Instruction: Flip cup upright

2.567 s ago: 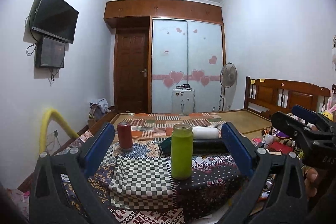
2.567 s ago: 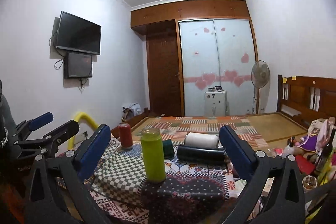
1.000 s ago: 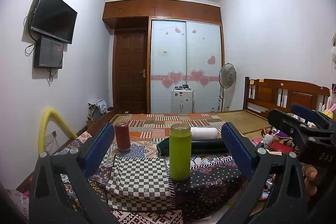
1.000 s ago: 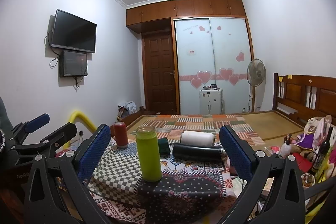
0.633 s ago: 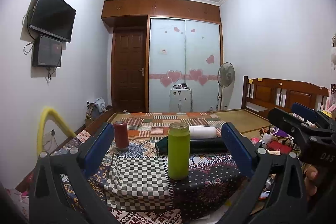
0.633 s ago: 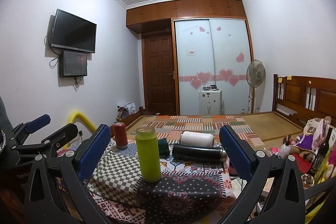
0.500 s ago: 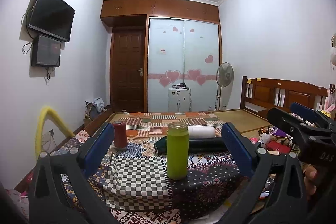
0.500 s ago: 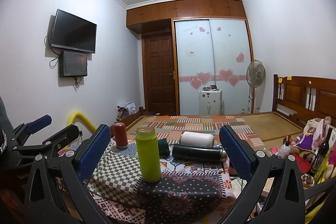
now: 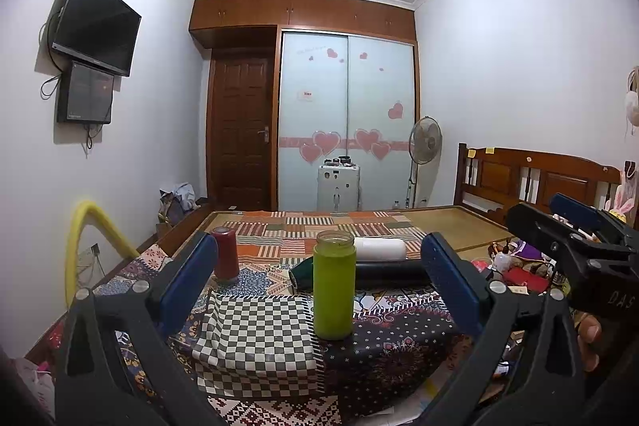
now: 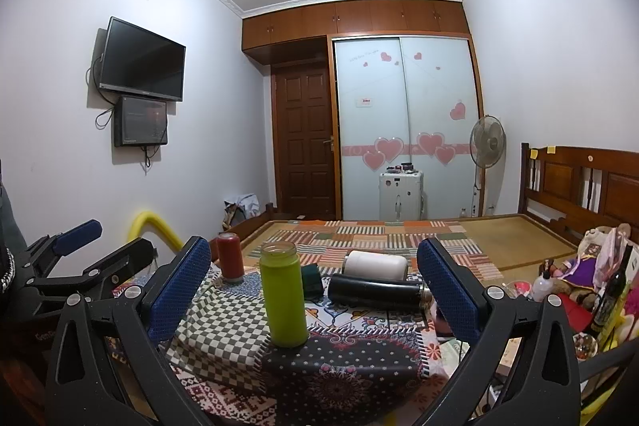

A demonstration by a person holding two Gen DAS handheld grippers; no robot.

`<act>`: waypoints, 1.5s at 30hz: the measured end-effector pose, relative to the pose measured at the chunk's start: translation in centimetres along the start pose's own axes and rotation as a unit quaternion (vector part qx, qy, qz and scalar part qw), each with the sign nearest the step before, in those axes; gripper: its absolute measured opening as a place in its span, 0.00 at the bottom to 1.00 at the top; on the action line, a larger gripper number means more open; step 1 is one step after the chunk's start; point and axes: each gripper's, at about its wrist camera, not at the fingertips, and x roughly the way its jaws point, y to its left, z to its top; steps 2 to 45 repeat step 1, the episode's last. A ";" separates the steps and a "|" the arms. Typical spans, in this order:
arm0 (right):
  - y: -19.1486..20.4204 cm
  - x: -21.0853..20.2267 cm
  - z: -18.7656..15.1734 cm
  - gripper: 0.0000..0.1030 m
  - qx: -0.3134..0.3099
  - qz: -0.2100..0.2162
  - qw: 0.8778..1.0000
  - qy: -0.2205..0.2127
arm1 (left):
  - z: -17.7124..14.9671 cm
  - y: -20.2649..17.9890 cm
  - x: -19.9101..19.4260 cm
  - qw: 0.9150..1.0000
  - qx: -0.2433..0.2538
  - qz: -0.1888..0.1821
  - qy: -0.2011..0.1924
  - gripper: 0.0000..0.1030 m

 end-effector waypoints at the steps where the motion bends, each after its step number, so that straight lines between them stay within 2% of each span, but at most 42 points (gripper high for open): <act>1: 0.0 0.0 0.0 1.00 0.000 0.000 1.000 0.000 | 0.0 0.0 0.0 1.000 0.000 -0.001 0.001 1.00; 45: 0.0 0.0 0.0 1.00 0.000 0.000 1.000 0.000 | 0.0 0.0 0.0 1.000 0.000 -0.001 0.001 1.00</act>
